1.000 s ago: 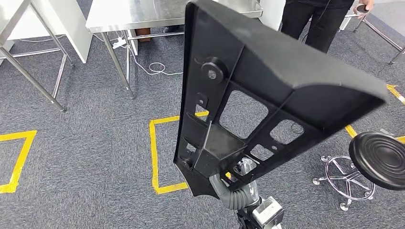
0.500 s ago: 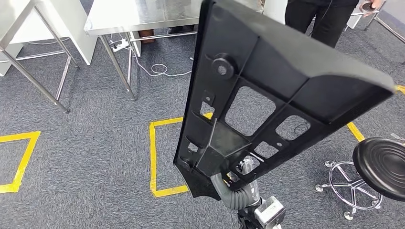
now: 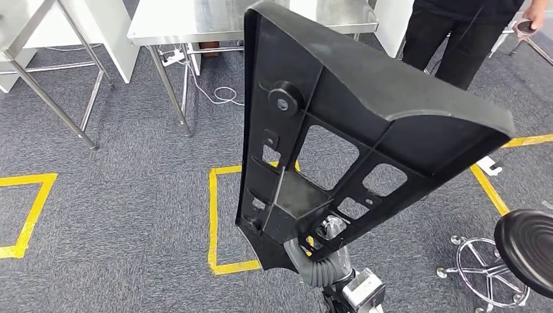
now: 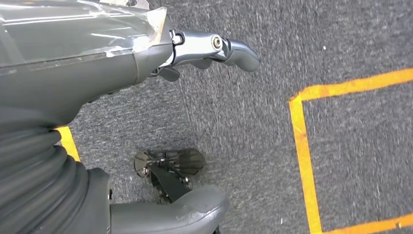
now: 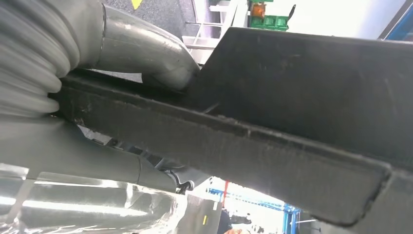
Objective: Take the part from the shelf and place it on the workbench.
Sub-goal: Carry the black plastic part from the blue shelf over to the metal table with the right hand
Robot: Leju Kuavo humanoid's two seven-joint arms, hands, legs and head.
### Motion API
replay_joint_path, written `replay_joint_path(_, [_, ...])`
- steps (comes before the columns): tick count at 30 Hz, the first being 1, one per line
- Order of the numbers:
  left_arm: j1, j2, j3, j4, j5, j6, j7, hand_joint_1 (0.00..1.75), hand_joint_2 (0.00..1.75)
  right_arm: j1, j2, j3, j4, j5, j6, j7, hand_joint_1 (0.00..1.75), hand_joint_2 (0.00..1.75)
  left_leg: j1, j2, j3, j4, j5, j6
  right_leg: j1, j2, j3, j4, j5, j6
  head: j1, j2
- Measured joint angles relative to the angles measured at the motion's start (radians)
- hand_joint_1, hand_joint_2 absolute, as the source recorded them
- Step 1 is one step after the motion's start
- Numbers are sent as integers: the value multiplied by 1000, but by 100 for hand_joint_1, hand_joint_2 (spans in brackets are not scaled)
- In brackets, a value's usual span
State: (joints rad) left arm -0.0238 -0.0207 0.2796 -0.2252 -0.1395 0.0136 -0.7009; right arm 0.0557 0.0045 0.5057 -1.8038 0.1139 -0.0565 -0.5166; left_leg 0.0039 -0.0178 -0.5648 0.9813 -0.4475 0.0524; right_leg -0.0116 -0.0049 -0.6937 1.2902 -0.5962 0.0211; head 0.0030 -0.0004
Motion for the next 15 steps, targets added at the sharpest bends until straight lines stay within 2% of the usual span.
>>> replay_joint_path(1, [0, 0, 0, 1, -1, -1, 0, 0, 175, 0, -1, 0, 1, 0, 0, 0, 175, 175, 1, -4, 9, 0, -7, -4, -4, 0, 5, -37, 32, 12, 0, 0])
replay_joint_path(3, [0, -1, 0, 2, -5, -3, 0, 0, 175, -1, -1, 0, 0, 0, 0, 0, 175, 175, -1, -11, 26, 4, -24, -15, -11, 0, 51, -172, 108, 32, 1, 0])
replay_joint_path(4, [0, -1, 0, 2, -7, -3, 0, 0, 175, -1, -1, 0, 0, 0, 0, 0, 175, 175, -3, -14, 33, 7, -34, -21, -14, 1, 74, -227, 134, 32, 2, 0])
replay_joint_path(6, [0, -1, 0, 3, -10, -5, 0, 0, 175, -1, 0, 0, 0, 0, 0, 1, 175, 175, -4, -15, 37, 12, -49, -32, -13, 2, 94, -269, 146, 16, 1, 0])
replay_joint_path(9, [-1, -1, -1, 3, -16, -11, 0, 0, 175, -1, 2, 0, -3, 1, -2, 3, 175, 175, 6, -11, 42, 24, -66, -48, -13, 3, 106, -270, 137, -11, -2, 0])
replay_joint_path(10, [-1, -1, -1, 3, -18, -14, 0, 0, 175, -1, 3, 0, -5, 2, -2, 4, 175, 175, 8, -5, 32, 52, -81, -54, -15, 3, 113, -271, 133, -19, -4, 0])
replay_joint_path(11, [-2, 0, -1, 3, -19, -16, 0, 0, 175, -1, 4, 0, -8, 3, -2, 6, 175, 175, 10, 1, 9, 101, -103, -59, -17, 2, 120, -272, 129, -27, -6, 0])
replay_joint_path(13, [-2, 1, -2, 3, -19, -20, 0, 0, 175, -1, 5, 0, -11, 5, -2, 10, 175, 175, 13, 10, -73, 240, -153, -67, -15, 2, 129, -272, 119, -36, -10, 0])
replay_joint_path(14, [-2, 2, -2, 3, -20, -21, 0, 0, 175, 0, 4, -1, -12, 6, -2, 12, 175, 175, 14, 11, -112, 293, -162, -69, -14, 2, 133, -272, 114, -37, -10, 0])
replay_joint_path(15, [-2, 2, -2, 3, -20, -23, 0, 0, 175, 2, 4, -1, -12, 7, -2, 14, 175, 175, 15, 12, -137, 312, -151, -69, -13, 2, 139, -272, 108, -36, -10, 0])
